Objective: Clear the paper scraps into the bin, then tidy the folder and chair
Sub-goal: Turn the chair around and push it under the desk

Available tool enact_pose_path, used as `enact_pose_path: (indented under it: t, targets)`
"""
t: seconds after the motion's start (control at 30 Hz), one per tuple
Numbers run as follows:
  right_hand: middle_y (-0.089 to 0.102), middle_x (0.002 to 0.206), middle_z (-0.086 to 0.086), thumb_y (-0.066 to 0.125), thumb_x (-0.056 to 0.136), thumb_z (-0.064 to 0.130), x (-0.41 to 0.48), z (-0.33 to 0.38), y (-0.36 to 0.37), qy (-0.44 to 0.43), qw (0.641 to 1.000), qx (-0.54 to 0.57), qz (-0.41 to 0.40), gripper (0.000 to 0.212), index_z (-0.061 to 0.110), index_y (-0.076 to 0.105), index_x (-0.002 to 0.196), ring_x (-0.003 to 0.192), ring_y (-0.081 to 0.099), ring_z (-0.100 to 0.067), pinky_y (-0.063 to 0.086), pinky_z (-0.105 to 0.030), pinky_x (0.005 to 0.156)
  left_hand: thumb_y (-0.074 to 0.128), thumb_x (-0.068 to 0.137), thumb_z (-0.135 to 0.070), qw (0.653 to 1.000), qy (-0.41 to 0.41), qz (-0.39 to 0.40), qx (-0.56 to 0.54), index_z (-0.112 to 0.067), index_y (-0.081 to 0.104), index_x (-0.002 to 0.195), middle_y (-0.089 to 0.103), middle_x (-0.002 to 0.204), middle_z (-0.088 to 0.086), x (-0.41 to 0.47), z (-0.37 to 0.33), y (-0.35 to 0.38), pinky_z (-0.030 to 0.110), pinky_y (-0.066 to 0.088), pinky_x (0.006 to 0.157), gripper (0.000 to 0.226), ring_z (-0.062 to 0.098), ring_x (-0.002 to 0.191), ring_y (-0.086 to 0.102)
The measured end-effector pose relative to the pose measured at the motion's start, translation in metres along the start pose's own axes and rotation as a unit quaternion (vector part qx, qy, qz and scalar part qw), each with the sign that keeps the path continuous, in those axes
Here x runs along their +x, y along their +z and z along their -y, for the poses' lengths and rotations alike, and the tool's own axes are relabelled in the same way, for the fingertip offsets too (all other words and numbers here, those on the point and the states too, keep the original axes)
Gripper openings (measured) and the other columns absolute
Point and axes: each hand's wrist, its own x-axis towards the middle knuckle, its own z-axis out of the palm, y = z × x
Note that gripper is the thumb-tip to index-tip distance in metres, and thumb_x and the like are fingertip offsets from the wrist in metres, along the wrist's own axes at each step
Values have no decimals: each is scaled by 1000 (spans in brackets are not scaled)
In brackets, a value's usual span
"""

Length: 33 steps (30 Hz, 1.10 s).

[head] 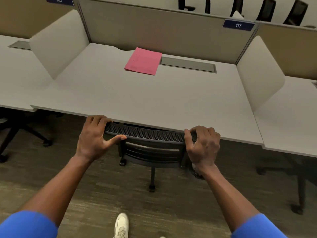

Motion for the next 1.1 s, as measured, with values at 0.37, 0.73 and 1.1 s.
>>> enact_pose_path:
  t: [0.37,0.73,1.1]
  targets:
    - [72,85,2,50,99,52,21,7,14,16,999,-37,9,35,23,67,90,86,61,-22,39,-39,82,53,83,-93,1000,11,-3,-18,-15,67,117,63,117,3,33,19,19,39,53,91,86,26,113,54]
    - [72,85,1,47,100,52,31,9,23,15,998,-54,10,38,23,68,90,86,60,-21,39,-38,81,54,82,-93,1000,20,-3,-13,-16,66,115,63,115,3,49,31,29,38,53,85,85,25,111,54]
    - [73,86,-1,46,99,53,38,6,20,15,998,-57,14,43,19,71,90,88,62,-25,41,-40,83,49,83,-95,1000,16,-11,-13,-15,66,114,63,114,4,50,23,31,39,53,83,88,27,110,54]
